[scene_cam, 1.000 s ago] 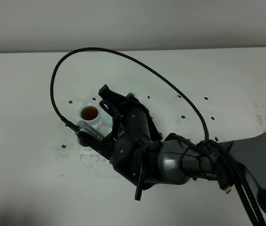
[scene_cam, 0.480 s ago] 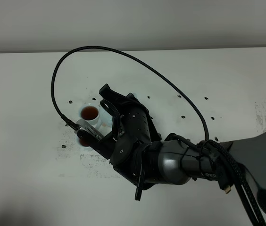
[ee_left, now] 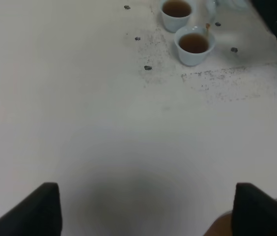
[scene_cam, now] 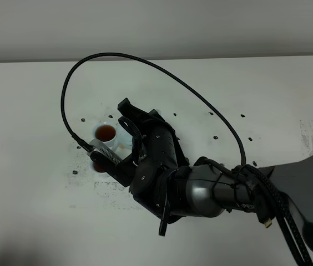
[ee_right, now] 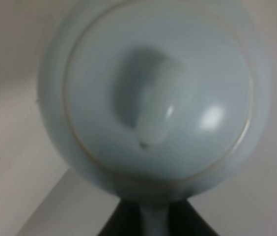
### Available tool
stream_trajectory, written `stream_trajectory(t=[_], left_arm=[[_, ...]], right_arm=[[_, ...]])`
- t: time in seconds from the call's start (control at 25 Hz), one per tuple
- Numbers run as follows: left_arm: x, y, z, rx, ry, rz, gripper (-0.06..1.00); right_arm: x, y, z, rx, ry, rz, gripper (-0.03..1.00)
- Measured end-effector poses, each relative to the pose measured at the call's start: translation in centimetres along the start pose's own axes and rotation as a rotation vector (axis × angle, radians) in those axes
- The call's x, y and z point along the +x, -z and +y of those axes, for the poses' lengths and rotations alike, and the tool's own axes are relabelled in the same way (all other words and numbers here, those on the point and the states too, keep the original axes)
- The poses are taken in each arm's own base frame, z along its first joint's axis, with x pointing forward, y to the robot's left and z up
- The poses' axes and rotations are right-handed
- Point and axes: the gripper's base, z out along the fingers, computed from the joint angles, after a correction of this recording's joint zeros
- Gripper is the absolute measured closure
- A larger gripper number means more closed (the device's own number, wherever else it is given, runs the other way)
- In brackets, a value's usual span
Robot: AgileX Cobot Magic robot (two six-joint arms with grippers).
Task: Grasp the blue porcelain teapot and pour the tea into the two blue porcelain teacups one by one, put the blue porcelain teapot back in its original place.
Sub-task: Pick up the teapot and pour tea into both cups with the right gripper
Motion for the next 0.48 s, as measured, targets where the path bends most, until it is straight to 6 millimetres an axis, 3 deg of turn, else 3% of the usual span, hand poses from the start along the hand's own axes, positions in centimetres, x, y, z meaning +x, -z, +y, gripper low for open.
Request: stream_trajectory(t=[0.48], left_arm=[[0.00, 0.00, 0.00, 0.000, 0.000, 0.000, 0.27]], right_arm=[[0.00, 0.00, 0.00, 0.000, 0.022, 0.000, 0.93]])
